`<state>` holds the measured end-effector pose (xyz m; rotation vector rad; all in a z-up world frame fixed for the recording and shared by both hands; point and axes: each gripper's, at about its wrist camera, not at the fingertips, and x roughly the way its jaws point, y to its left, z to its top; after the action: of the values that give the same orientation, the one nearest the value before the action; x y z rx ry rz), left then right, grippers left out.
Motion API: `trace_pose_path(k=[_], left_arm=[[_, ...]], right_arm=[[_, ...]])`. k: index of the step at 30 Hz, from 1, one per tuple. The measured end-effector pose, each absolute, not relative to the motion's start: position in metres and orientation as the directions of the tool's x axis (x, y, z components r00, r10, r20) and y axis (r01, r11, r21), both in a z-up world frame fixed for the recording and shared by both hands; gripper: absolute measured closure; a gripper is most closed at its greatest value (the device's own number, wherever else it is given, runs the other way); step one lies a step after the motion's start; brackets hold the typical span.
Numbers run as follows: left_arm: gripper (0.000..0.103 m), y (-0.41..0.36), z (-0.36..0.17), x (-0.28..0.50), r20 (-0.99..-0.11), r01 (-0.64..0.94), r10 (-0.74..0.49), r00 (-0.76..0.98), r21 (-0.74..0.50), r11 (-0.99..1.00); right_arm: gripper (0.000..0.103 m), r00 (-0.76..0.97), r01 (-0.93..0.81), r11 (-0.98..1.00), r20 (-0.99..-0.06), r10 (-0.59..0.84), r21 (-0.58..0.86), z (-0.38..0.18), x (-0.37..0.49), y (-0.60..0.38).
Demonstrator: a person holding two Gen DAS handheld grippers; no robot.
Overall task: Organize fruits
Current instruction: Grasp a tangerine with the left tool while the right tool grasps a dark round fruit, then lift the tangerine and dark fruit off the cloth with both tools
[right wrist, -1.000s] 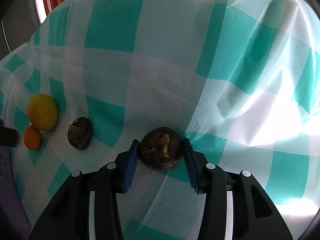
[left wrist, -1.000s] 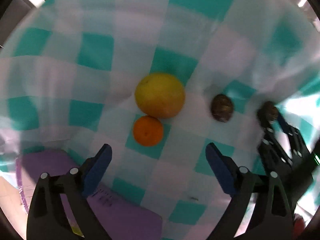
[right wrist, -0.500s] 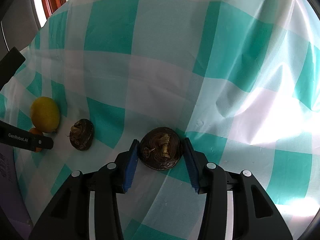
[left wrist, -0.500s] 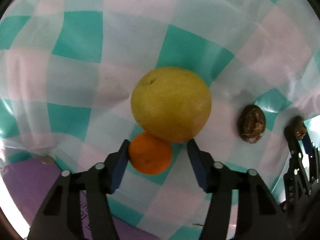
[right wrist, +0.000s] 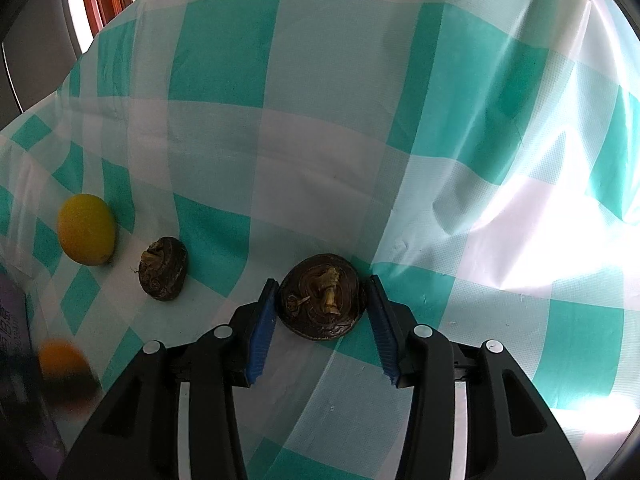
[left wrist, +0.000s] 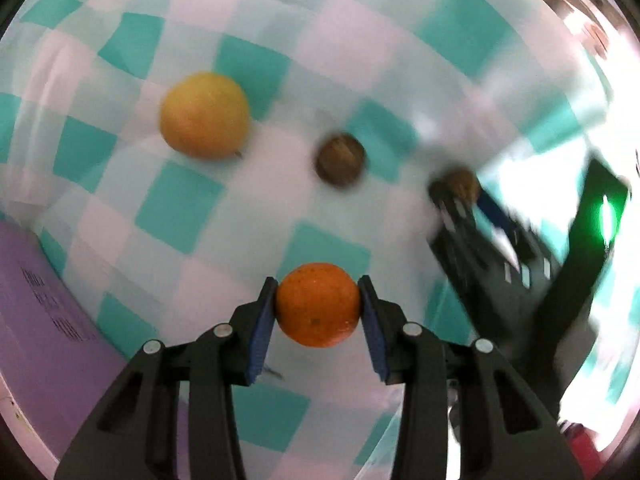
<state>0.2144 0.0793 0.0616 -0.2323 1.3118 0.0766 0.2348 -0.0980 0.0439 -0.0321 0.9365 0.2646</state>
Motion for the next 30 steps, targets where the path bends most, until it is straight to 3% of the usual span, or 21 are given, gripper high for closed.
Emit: trace_pose_path(k=[3, 11, 13, 15, 17, 18, 30], left_arm=[[0.062, 0.055, 0.056, 0.196, -0.960, -0.102, -0.001, 0.281, -0.031, 0.994], [0.061, 0.016, 0.045, 0.178, -0.955, 0.006, 0.060, 0.289, 0.064, 0.998], [0.051, 0.018, 0.044, 0.178, -0.953, -0.019, 0.052, 0.299, 0.049, 0.999], [0.049, 0.015, 0.045, 0.173, -0.949, -0.024, 0.053, 0.310, 0.048, 0.999], [0.052, 0.012, 0.049, 0.173, -0.946, -0.020, 0.044, 0.320, 0.040, 0.999], [0.063, 0.009, 0.052, 0.172, -0.942, -0.007, 0.042, 0.333, 0.042, 0.999], [0.065, 0.042, 0.055, 0.145, -0.938, -0.018, -0.001, 0.347, -0.008, 1.000]], right_arm=[[0.058, 0.562, -0.238, 0.967, -0.798, 0.217, 0.095, 0.040, 0.237, -0.098], [0.058, 0.564, -0.235, 0.969, -0.802, 0.196, 0.072, 0.040, 0.236, -0.092], [0.058, 0.565, -0.236, 0.970, -0.803, 0.188, 0.061, 0.039, 0.235, -0.089], [0.058, 0.565, -0.237, 0.970, -0.805, 0.182, 0.053, 0.038, 0.235, -0.086], [0.058, 0.566, -0.238, 0.970, -0.805, 0.178, 0.048, 0.037, 0.235, -0.084], [0.058, 0.566, -0.238, 0.970, -0.805, 0.175, 0.044, 0.037, 0.235, -0.082], [0.058, 0.566, -0.239, 0.970, -0.806, 0.176, 0.044, 0.035, 0.234, -0.078]])
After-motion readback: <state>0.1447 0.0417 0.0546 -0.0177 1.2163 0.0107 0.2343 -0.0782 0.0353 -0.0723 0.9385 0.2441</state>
